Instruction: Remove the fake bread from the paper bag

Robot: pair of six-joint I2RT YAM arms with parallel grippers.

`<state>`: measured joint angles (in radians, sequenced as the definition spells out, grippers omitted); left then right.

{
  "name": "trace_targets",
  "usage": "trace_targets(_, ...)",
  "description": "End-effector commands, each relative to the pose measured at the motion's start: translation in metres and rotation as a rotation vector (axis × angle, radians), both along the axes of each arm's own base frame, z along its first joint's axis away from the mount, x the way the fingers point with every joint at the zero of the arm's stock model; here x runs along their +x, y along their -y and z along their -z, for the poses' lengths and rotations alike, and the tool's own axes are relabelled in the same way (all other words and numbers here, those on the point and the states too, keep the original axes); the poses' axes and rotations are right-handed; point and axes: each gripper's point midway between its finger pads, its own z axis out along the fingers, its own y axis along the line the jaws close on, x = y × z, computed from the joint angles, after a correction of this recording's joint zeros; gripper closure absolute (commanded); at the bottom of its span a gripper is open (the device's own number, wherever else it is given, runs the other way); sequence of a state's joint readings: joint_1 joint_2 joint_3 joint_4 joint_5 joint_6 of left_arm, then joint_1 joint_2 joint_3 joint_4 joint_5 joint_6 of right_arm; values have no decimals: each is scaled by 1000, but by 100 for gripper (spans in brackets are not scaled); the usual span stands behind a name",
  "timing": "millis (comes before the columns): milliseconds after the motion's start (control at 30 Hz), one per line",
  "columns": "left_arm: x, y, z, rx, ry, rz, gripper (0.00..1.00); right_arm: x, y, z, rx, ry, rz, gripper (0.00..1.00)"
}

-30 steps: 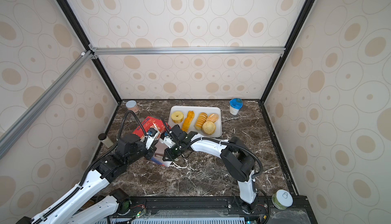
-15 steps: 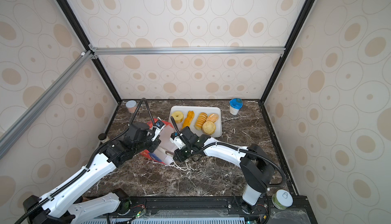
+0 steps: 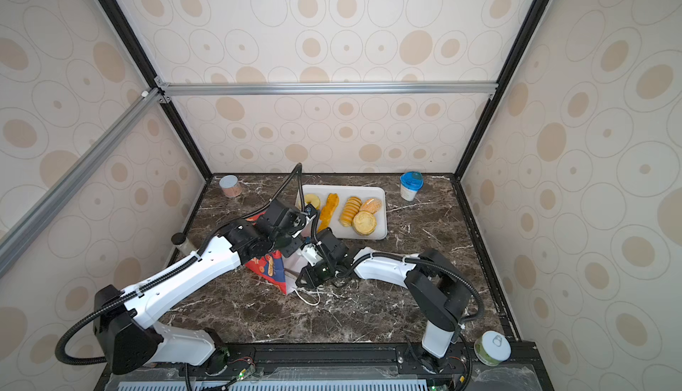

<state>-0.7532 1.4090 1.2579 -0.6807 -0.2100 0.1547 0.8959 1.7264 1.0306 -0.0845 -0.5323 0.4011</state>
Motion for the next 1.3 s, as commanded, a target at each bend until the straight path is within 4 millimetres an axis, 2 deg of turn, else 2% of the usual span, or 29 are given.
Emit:
trace_targets(0,15,37,-22,-58,87,87,100,-20,-4,-12,58,-50,-57,100)
trace_targets(133,19,37,-14,-16,101,92,100,-25,-3,-22,107,-77,-49,100)
trace_targets(367,18,28,-38,20,170,122,100,-35,-9,-49,229,-149,-48,100)
trace_targets(433,14,23,-39,45,167,137,100,-35,-5,-52,217,-143,-35,100)
trace_targets(467,12,20,-39,53,164,138,100,-34,-2,-51,195,-122,-25,100)
trace_targets(633,-2,4,-31,65,149,125,100,-24,42,-33,-53,26,43,100)
trace_targets(800,-12,-7,-25,65,142,116,100,-21,71,-34,-162,115,74,100)
trace_targets(1000,-25,-18,-23,33,141,100,100,-14,96,-43,-228,180,150,100)
trace_targets(1100,-38,-19,-17,-13,119,120,100,-14,97,-52,-220,181,158,100)
trace_targets(1167,-47,-19,-12,-46,111,145,100,-15,94,-58,-214,166,149,94)
trace_targets(1267,-52,-21,-12,-79,140,152,100,-15,100,-57,-267,122,166,88)
